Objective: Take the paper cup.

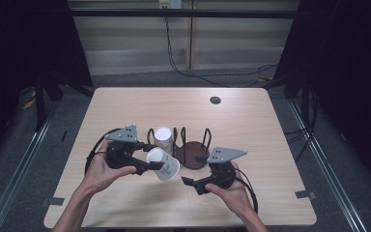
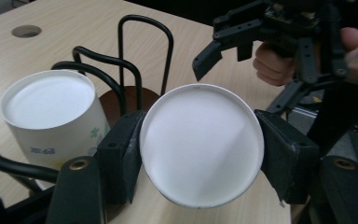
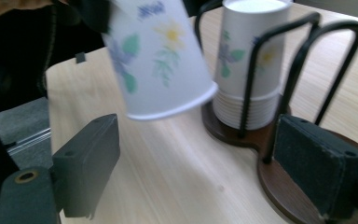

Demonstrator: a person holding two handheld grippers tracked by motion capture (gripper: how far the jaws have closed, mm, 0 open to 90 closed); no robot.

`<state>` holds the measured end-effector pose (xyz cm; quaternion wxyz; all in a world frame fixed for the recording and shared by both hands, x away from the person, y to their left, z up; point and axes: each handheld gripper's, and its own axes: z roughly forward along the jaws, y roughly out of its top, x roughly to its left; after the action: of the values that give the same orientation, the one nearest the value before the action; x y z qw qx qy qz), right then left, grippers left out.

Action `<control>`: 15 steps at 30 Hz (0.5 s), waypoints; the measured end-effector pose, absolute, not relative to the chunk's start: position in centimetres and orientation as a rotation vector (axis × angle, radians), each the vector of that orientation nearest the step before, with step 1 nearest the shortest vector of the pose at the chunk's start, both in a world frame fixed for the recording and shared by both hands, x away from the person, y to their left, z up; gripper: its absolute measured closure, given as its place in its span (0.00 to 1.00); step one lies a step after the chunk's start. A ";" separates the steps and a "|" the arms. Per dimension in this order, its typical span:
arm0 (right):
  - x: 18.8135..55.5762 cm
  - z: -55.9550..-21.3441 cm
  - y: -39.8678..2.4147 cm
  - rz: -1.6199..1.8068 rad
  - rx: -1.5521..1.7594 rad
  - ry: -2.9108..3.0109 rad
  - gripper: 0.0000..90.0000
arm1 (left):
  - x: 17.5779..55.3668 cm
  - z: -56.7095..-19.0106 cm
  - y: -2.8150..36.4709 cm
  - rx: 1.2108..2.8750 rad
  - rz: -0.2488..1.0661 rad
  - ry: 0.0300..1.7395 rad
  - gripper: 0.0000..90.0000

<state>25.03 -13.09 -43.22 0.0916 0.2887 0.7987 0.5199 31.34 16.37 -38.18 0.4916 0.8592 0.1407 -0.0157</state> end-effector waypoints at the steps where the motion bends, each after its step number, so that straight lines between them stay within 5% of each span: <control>1: 25.1 -43.0 -12.8 1.555 0.844 2.382 0.16 | 31.4 -38.2 16.4 2.084 -0.041 0.340 0.40; 15: 25.3 -43.0 -11.0 1.641 0.778 2.395 0.15 | 30.6 -38.1 15.9 2.088 -0.056 0.330 0.40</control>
<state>25.29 -10.95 -43.04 0.0680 0.2584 0.7949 0.5447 30.63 15.87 -38.06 0.4910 0.8602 0.1359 -0.0231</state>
